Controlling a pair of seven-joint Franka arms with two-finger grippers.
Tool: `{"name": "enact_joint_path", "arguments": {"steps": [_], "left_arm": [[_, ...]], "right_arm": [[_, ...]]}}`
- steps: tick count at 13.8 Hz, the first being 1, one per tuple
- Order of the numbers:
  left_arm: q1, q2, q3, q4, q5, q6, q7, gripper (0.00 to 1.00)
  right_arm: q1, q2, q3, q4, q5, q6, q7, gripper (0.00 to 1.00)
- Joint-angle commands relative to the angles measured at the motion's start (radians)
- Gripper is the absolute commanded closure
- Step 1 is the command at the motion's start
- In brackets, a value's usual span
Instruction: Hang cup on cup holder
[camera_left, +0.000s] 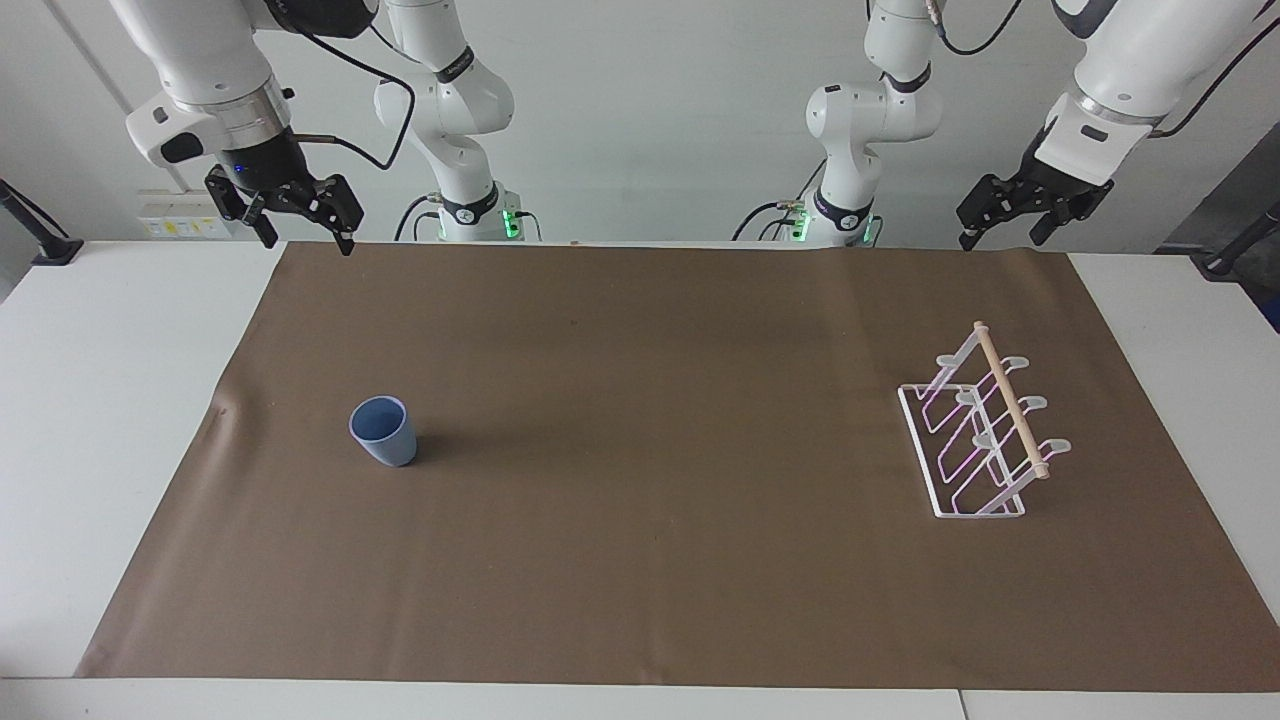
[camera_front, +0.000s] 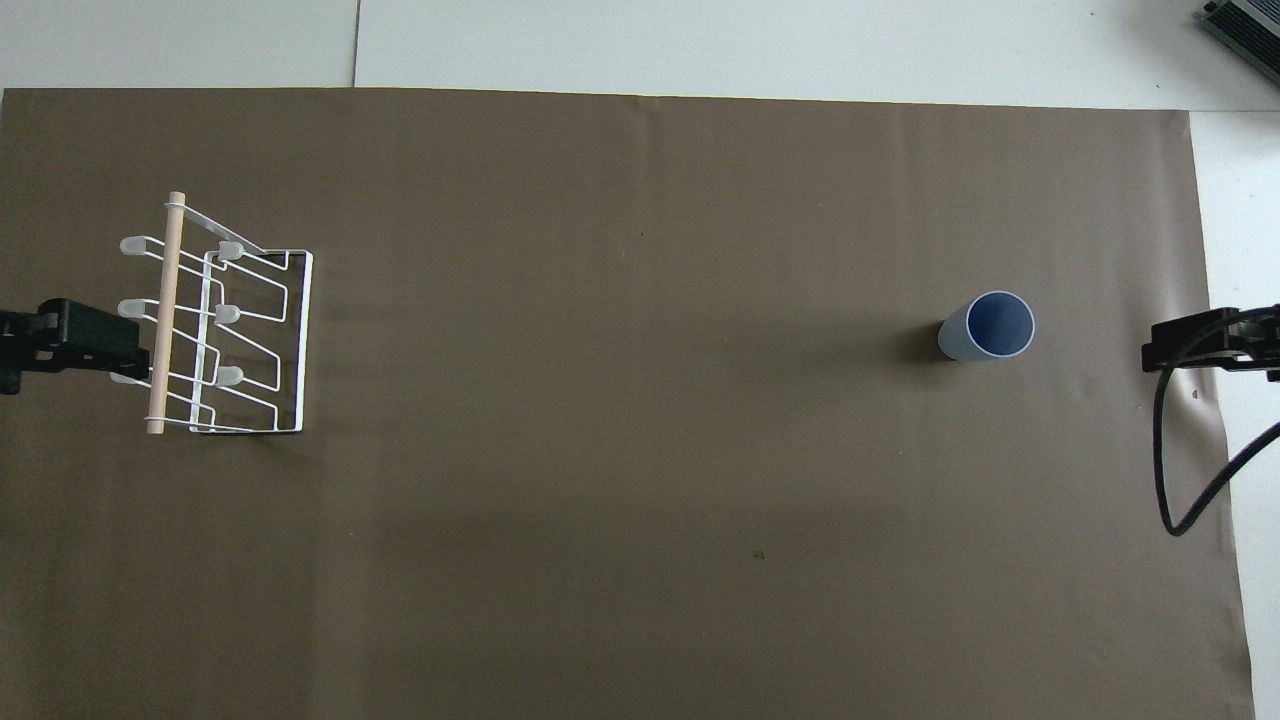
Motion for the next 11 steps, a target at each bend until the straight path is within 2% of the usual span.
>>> {"name": "enact_joint_path", "arguments": {"steps": [1, 11], "left_arm": [[-0.006, -0.015, 0.006, -0.011, 0.019, 0.000, 0.007, 0.00], [-0.008, -0.015, 0.006, -0.011, 0.019, 0.000, 0.007, 0.00]], "right_arm": [[-0.010, -0.026, 0.005, -0.030, 0.022, 0.010, 0.011, 0.00], [-0.019, -0.029, 0.003, -0.037, 0.023, 0.005, 0.000, 0.00]]}}
